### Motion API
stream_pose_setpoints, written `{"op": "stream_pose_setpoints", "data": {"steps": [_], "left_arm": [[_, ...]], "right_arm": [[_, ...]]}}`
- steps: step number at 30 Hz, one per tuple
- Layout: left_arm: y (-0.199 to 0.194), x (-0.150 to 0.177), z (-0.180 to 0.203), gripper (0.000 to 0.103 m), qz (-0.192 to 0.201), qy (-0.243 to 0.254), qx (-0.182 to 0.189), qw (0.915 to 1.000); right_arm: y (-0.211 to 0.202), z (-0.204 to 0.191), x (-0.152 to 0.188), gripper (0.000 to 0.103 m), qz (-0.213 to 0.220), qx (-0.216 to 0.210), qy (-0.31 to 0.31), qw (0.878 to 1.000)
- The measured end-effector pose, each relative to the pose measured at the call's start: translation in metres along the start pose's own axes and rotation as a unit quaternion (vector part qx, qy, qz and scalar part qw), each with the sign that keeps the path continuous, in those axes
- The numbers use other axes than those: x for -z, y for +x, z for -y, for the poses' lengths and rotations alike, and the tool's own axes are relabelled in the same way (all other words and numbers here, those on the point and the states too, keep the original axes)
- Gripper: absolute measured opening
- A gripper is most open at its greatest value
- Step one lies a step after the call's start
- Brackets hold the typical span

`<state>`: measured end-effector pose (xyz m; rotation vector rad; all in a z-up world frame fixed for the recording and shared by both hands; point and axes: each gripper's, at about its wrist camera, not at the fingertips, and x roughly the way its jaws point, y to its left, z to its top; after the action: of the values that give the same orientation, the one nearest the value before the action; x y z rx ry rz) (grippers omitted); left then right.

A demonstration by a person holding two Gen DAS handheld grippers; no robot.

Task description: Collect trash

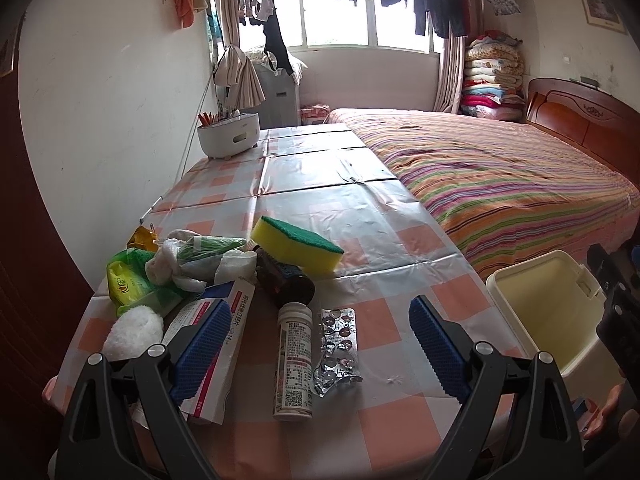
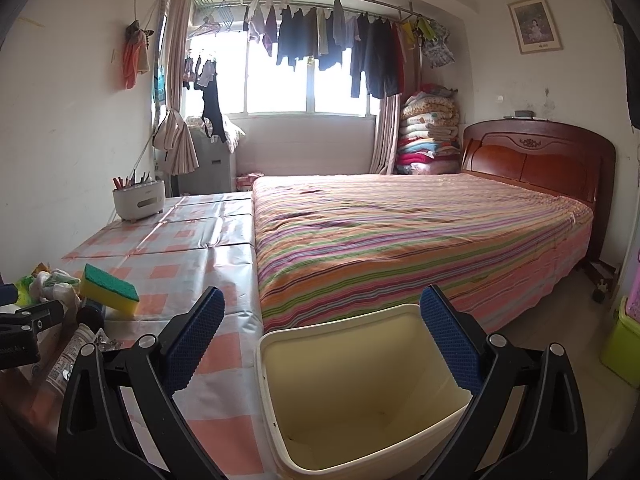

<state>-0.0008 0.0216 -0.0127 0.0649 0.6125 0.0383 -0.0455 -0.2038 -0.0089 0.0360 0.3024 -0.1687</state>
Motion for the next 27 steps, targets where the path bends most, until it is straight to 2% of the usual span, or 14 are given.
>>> {"op": "stream_pose_setpoints", "data": {"steps": [15,27], "left_arm": [[-0.011,-0.004,-0.018,0.088,0.011,-0.021,0.002,0.9997],[-0.022,-0.009,-0.010,0.088,0.023,-0.011,-0.002,0.9997]], "right_arm": [[0.007,-0.014,-0.002,0.097,-0.009,0.001,-0.008,1.000],[0.012,-0.021,-0.002,0.097,-0.023,-0.032,0.010,0.999]]}}
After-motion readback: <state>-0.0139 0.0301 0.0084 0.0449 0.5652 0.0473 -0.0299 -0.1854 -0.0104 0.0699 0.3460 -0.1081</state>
